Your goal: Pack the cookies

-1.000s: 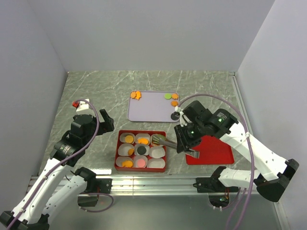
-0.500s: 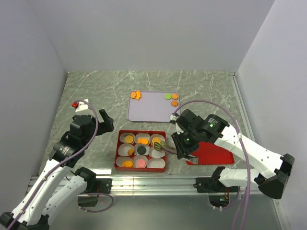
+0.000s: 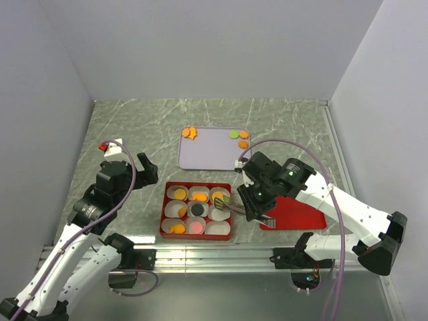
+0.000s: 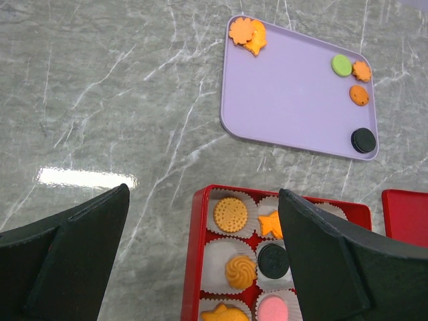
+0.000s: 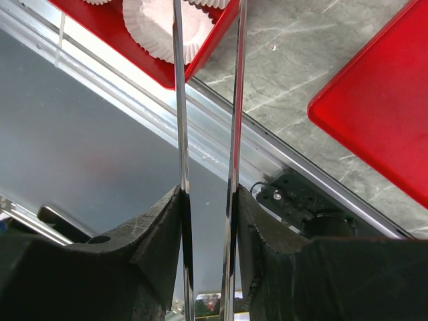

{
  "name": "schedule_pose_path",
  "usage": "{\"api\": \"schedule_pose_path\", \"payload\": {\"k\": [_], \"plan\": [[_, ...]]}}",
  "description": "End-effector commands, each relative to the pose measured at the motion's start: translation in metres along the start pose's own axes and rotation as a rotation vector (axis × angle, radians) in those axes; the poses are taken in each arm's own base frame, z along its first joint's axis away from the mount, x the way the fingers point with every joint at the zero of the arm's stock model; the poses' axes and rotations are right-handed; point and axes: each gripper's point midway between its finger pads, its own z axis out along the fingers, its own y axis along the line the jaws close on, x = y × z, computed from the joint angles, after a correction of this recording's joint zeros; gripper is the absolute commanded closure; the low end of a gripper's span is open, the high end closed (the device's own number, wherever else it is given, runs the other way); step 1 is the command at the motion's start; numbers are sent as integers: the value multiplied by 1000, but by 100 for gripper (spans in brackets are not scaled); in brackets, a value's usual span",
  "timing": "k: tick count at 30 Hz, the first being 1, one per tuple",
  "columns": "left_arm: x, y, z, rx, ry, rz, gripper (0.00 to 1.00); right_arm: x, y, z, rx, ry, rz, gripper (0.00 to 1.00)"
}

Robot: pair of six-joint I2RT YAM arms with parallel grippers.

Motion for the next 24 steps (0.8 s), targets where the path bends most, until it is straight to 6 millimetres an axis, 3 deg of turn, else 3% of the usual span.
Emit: {"api": "schedule_pose_path", "payload": {"k": [1,13,19,24], "plan": [[-10,-3,-2,12,-36,-4,1,-5,4,-16,-10,-50,-40,70],[-10,-4,-1,13,-32,-3,1,3,19,-32,-84,-62,-59,65],[-9,-4,-1,12,-27,0,1,4,19,-30,-71,-54,-66,65],[-9,-4,-1,11,-28,0,1,3,18,-28,-63,-52,-69,57]]}}
